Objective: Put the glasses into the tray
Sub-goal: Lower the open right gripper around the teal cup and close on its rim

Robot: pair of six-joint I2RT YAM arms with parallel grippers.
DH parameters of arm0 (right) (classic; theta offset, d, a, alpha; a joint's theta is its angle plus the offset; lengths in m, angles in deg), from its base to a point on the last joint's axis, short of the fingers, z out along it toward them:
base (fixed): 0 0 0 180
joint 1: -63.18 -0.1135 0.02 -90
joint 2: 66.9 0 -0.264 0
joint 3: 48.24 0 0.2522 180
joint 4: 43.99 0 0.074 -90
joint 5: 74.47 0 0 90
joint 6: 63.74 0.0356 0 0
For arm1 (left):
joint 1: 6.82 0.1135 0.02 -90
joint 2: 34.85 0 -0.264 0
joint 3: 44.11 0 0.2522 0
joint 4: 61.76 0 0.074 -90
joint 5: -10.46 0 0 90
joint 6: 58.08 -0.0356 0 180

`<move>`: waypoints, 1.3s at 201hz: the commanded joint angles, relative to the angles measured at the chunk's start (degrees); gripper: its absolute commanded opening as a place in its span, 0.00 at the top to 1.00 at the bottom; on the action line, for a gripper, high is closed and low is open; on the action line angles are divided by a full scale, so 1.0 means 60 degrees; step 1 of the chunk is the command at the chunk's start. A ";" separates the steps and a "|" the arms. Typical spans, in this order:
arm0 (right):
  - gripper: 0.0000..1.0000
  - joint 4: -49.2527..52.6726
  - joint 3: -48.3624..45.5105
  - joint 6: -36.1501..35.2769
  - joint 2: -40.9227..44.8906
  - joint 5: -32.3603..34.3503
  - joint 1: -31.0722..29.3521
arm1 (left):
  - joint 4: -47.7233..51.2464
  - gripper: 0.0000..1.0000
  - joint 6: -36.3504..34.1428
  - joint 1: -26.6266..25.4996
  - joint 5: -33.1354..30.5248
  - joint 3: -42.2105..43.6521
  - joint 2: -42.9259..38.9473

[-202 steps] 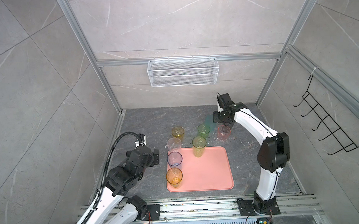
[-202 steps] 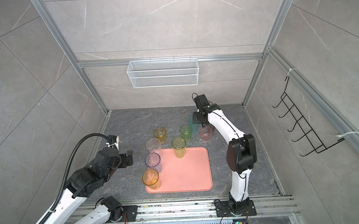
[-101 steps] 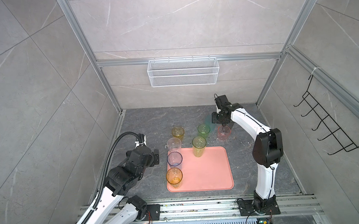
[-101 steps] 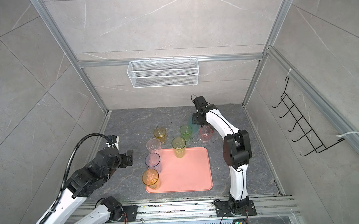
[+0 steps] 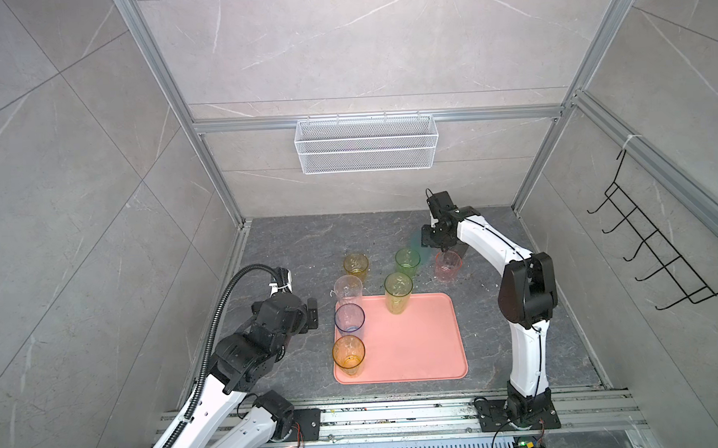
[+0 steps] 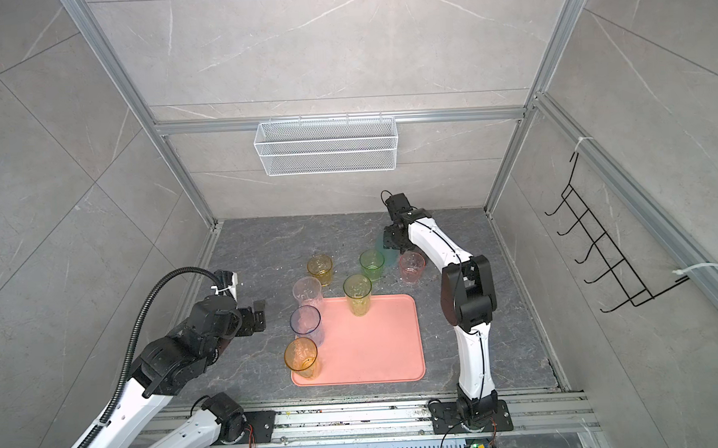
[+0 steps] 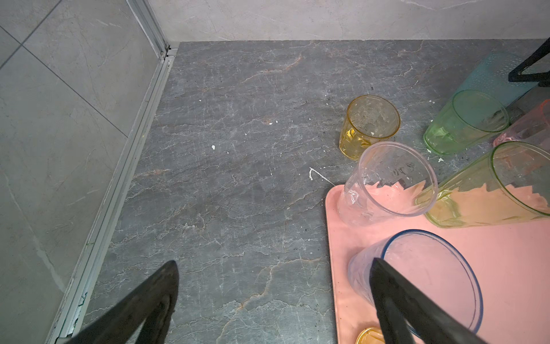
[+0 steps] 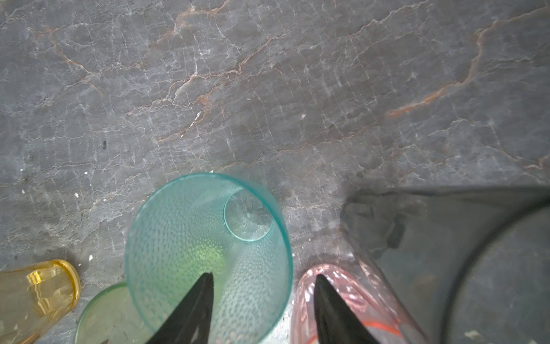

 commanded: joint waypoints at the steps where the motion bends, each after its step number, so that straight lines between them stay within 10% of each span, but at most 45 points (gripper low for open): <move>1: 0.45 0.0058 0.0421 0.0140 -0.0272 -0.0079 0.0023 | -0.0066 0.00 0.0096 -0.0045 -0.0219 -0.0044 -0.0080; 261: 0.98 0.0923 0.2275 0.0013 -0.1372 -0.0328 0.0038 | -0.0123 0.00 0.0053 -0.0048 -0.0175 -0.0052 0.0036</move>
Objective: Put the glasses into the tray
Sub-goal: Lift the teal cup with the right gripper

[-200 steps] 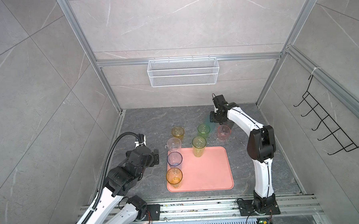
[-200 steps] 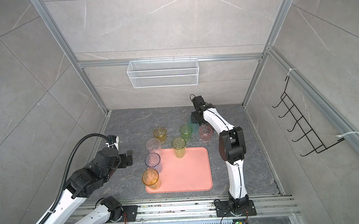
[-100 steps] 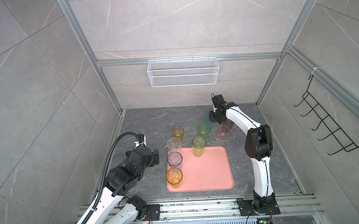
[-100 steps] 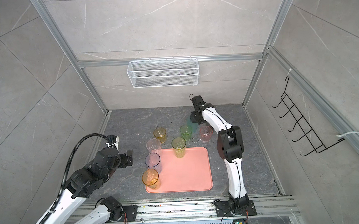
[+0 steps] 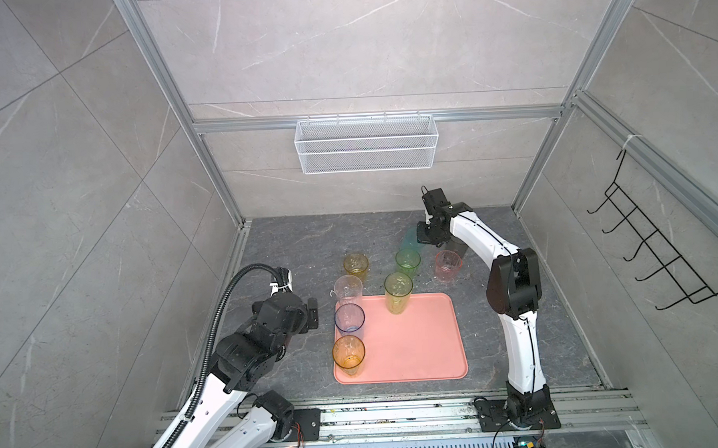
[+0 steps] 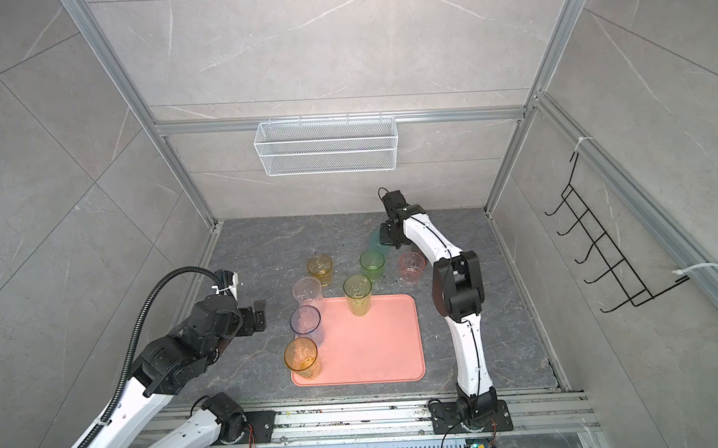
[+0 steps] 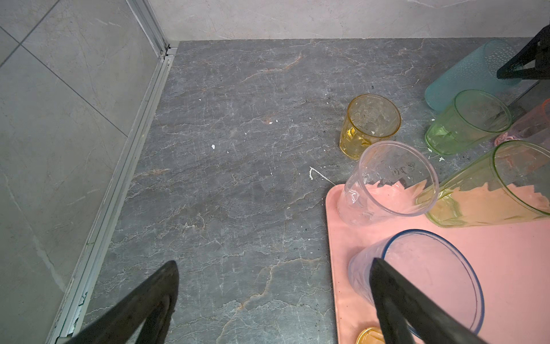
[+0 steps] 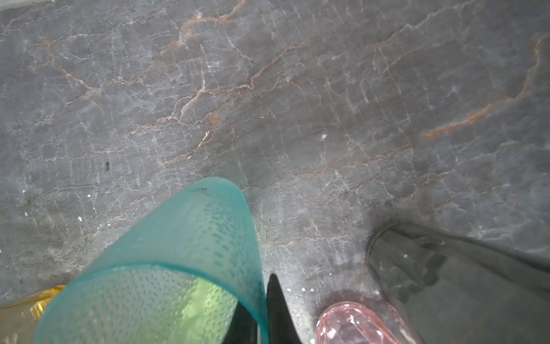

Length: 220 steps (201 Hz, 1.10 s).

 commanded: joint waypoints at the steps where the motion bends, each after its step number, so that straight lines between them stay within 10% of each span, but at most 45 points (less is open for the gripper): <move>1: 0.98 0.0400 0.0521 -0.0088 -0.0063 0.0000 0.0002 | -0.0120 0.00 0.0046 -0.0046 -0.0175 -0.0056 0.0015; 220: 1.00 0.3935 -0.0617 -0.1172 0.5070 0.0612 -0.0380 | -0.0073 0.00 0.0152 -0.0048 -0.0072 -0.0087 -0.0136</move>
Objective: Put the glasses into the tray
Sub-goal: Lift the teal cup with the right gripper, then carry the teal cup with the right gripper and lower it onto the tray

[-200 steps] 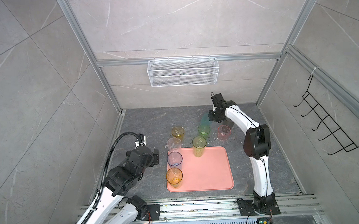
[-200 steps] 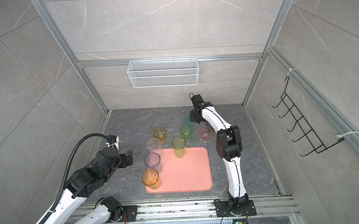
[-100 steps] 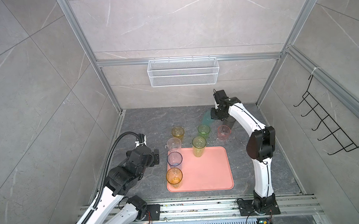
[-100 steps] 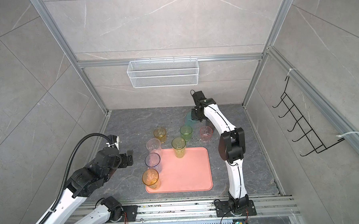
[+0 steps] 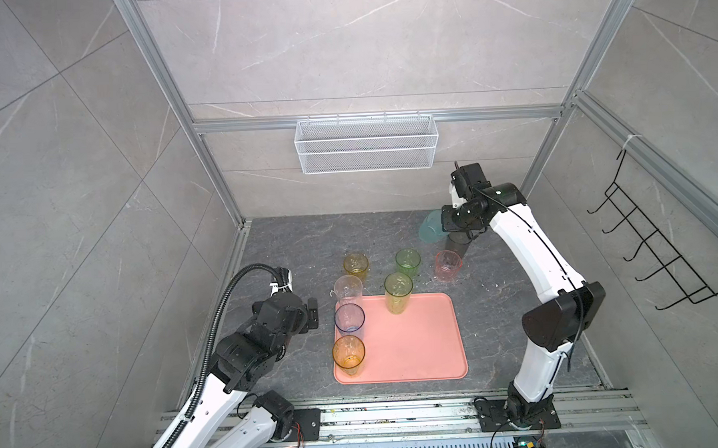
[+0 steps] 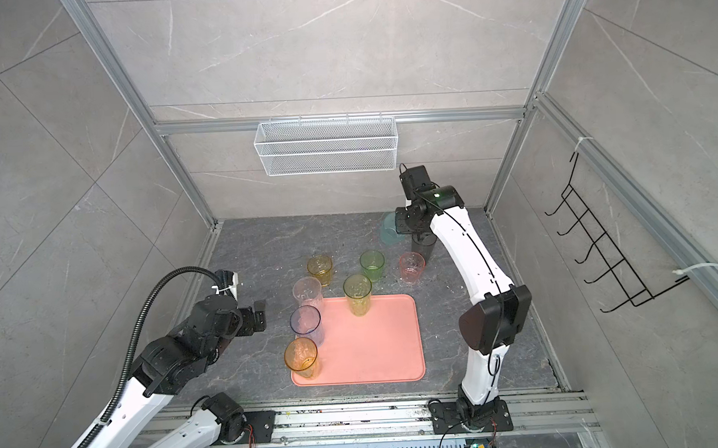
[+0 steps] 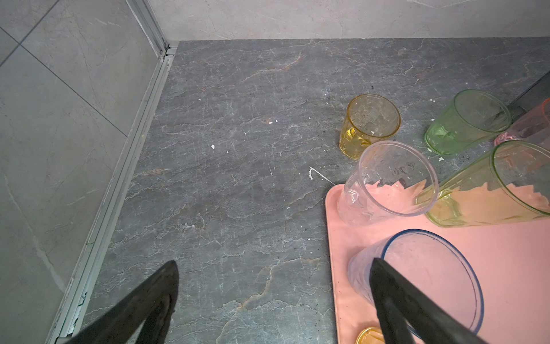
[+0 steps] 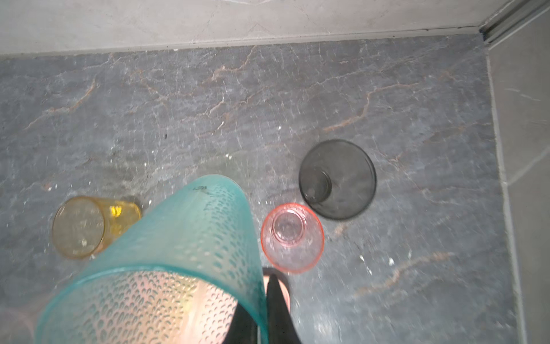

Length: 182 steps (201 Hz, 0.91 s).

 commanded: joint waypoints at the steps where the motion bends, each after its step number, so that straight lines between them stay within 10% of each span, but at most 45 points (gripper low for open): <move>1: 1.00 0.0828 -0.0595 -0.0324 0.0953 -0.0110 -0.0234 | -0.0073 0.00 0.0149 -0.0047 -0.0079 -0.0081 -0.0100; 182: 1.00 0.0981 -0.6386 0.1371 0.5004 0.0890 -0.3427 | -0.0132 0.00 0.0160 -0.0052 0.0103 -0.0068 -0.0043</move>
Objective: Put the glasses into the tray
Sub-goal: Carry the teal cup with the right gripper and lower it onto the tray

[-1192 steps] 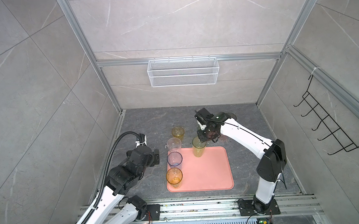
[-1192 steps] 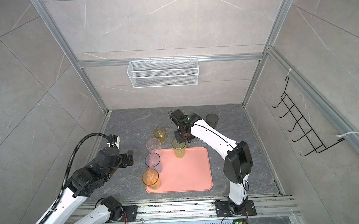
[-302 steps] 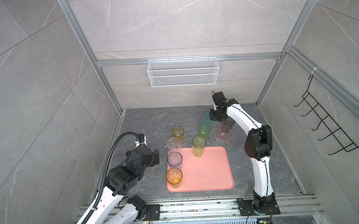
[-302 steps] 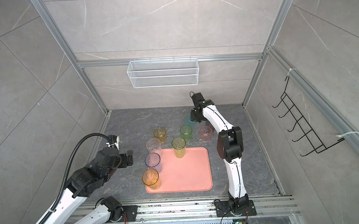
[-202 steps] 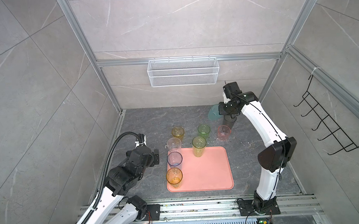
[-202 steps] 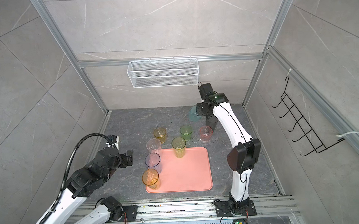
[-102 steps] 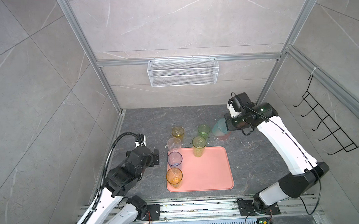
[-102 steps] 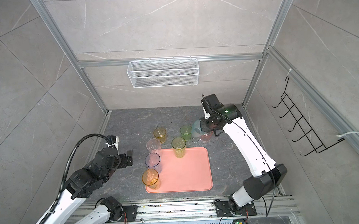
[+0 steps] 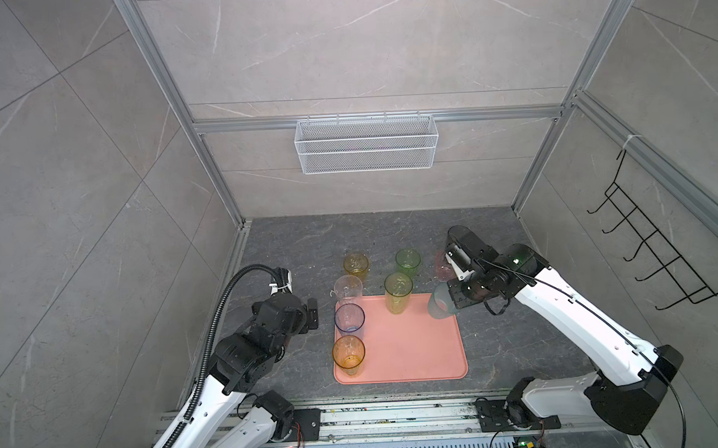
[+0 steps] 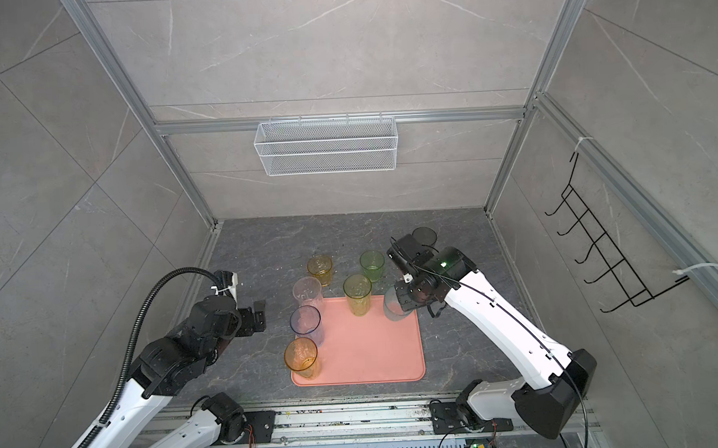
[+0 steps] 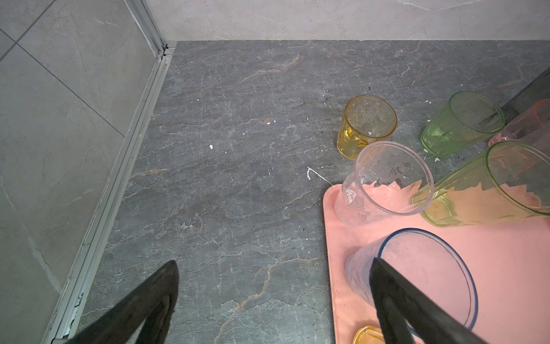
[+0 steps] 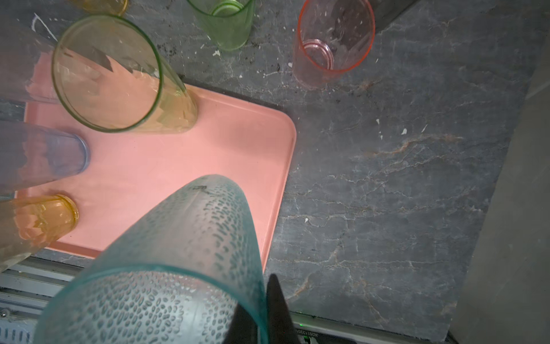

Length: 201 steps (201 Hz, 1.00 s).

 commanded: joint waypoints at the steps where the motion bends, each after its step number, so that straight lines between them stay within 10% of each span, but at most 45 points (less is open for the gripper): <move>1: 1.00 -0.0379 -0.0456 0.0582 0.0286 0.0154 -0.0291 | -0.0128 0.00 0.0145 -0.0048 0.0031 -0.0071 -0.0010; 201: 1.00 -0.2579 -0.1667 0.2217 -0.1507 0.0076 -0.2483 | -0.0132 0.00 0.0147 -0.0046 0.0005 -0.0043 0.0128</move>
